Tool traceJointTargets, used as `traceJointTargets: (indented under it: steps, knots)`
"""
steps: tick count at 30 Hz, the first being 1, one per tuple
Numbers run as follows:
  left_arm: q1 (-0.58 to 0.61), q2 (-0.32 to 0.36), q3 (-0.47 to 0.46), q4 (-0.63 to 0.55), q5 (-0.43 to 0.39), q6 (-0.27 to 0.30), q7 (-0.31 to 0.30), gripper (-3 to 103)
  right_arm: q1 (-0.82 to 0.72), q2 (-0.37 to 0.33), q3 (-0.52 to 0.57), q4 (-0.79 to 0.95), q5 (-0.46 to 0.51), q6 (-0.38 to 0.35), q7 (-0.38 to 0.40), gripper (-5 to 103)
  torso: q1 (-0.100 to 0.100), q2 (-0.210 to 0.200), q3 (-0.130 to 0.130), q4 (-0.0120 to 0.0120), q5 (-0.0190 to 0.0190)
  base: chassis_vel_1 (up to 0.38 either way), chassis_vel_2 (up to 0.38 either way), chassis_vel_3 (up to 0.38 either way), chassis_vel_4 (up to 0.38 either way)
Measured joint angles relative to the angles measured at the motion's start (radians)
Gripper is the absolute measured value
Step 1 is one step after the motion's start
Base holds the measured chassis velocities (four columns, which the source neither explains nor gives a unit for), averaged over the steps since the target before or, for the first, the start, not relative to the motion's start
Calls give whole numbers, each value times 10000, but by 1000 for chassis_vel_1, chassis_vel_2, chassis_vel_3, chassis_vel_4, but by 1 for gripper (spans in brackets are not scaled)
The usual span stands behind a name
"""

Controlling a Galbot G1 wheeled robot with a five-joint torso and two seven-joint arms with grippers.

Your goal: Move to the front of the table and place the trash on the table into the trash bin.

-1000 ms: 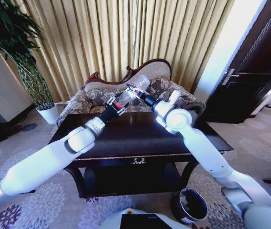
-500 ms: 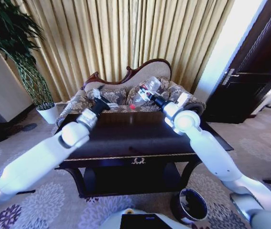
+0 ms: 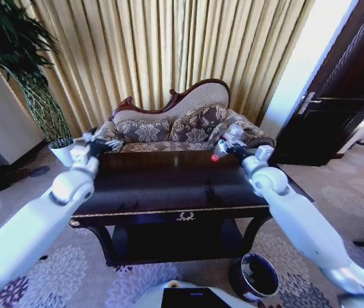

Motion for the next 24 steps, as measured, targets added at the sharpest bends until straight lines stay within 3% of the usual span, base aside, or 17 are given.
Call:
traceJointTargets:
  steps: [3,8,11,14,17,24]
  knots:
    - [1132,-348,-998,-575,-568,508,-395,100,-990,-292,637,365,-556,17,17,25,0,1,-1,-6,3,0,0,0,0]
    - [1770,-876,-1532,-976,-1204,988,-781,100,-2163,-319,1092,911,-941,231,196,25,0,0,-1,-7,5,0,0,0,0]
    - [2116,-1133,-1726,-1040,-1125,1014,-821,100,-2908,-237,1438,1333,-973,270,260,25,0,0,0,-4,1,0,0,0,0]
    - [2471,-1331,-1974,-1172,-986,943,-652,100,-3597,-112,1908,1750,-1020,281,267,25,0,1,0,-6,-1,0,0,0,0]
    - [3100,-1561,-2510,-1538,-733,735,-103,100,-4439,77,2632,2291,-1021,295,270,25,-1,1,0,-5,2,0,0,0,0]
    - [3801,-1835,-3197,-1953,-387,567,367,100,-5301,165,3267,2841,-1009,385,270,25,0,0,0,-4,1,0,0,0,0]
